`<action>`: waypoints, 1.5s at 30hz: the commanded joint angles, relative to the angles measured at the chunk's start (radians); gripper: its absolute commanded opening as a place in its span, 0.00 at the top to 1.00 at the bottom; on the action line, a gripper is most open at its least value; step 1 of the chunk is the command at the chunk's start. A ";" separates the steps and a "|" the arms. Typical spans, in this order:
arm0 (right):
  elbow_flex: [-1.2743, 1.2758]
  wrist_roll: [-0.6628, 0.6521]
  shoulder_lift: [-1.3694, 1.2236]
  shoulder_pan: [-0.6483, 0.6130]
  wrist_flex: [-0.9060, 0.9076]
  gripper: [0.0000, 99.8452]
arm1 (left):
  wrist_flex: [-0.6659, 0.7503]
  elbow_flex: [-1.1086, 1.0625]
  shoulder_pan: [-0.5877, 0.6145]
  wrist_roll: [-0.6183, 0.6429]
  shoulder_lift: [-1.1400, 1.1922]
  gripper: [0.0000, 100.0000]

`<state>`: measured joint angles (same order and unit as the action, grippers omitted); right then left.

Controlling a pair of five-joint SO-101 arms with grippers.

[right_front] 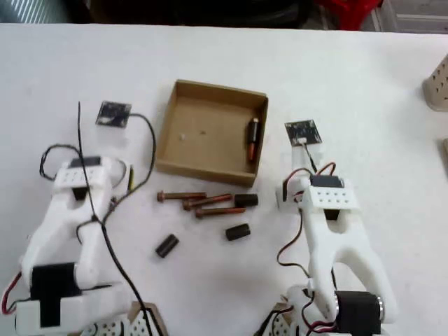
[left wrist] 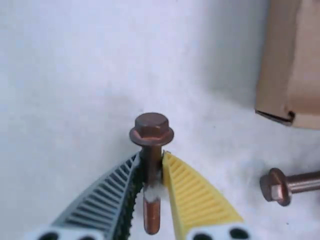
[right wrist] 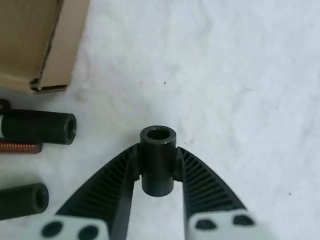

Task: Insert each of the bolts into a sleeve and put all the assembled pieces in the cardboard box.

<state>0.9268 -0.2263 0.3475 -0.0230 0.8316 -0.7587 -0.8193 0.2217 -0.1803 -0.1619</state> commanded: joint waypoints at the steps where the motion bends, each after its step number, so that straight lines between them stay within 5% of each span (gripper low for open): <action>1: -0.015 0.009 0.015 -0.010 0.024 0.98 | 0.138 -0.144 -0.002 0.043 -0.143 0.98; 17: -0.258 0.089 0.015 -0.240 0.348 0.98 | 0.193 -0.196 0.016 0.071 -0.177 0.98; 28: -0.416 0.313 0.015 -0.499 0.346 0.98 | 0.193 -0.196 0.016 0.066 -0.177 0.98; 45: -0.183 0.350 0.015 -0.555 -0.180 0.98 | 0.193 -0.198 0.018 0.064 -0.177 0.98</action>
<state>0.7273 0.1143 0.3475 -0.5708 0.7472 -0.5900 -1.0219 0.2309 -0.1204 -0.3061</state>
